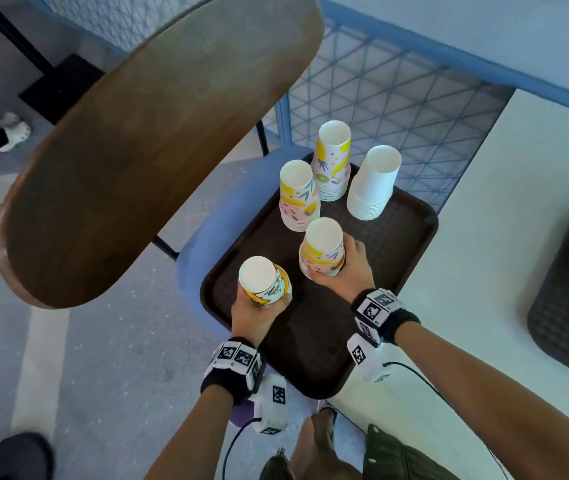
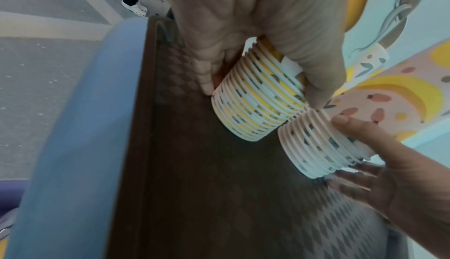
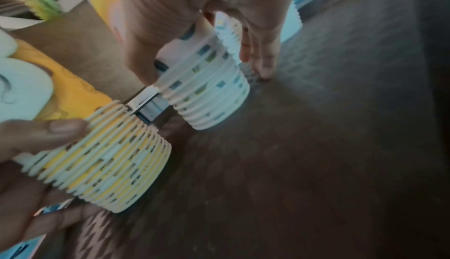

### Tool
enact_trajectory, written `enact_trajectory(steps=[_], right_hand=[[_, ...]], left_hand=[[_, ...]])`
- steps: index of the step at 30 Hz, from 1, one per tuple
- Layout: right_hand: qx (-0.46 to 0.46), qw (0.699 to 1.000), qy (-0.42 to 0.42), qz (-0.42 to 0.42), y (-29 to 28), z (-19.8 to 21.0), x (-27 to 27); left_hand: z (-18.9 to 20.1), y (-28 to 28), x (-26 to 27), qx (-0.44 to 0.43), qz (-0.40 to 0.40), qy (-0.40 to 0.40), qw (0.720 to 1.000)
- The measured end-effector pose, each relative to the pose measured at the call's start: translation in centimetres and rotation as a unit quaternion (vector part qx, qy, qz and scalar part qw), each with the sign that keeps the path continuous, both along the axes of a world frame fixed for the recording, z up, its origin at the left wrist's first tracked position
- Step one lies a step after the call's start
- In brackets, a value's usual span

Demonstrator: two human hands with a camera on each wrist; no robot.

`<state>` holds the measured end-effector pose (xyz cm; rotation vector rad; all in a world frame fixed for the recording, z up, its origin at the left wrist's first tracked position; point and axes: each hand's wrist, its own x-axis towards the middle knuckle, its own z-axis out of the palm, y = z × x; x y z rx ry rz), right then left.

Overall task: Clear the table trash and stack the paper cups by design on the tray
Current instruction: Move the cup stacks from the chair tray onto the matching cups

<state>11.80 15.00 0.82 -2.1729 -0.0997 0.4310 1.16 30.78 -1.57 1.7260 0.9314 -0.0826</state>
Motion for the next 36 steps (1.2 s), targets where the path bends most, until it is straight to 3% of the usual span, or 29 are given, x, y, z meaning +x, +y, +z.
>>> enact_trajectory(steps=[12,21,25,30,36], right_hand=[[0.145,0.984,0.038,-0.095,-1.8,0.8,-1.0],[0.192,0.95,-0.027,-0.244,-14.6,5.6,-2.2],[0.189,0.91,-0.093,-0.358,-21.5,7.1,-1.5],[0.13,0.853,-0.155,-0.481,-29.0,9.2,3.4],[0.136,0.805,-0.144,-0.56,-34.3,9.6,9.2]], left_hand=[[1.4,-1.9,0.4,0.02,-0.026,-0.017,0.999],[3.4,-8.4,6.2,-0.004,-0.182,-0.084,0.98],[4.1,-13.2,7.8,-0.026,-0.257,-0.095,0.961],[4.7,-18.2,8.8,-0.041,-0.329,-0.109,0.937],[4.1,-22.2,9.6,-0.04,-0.351,-0.103,0.93]])
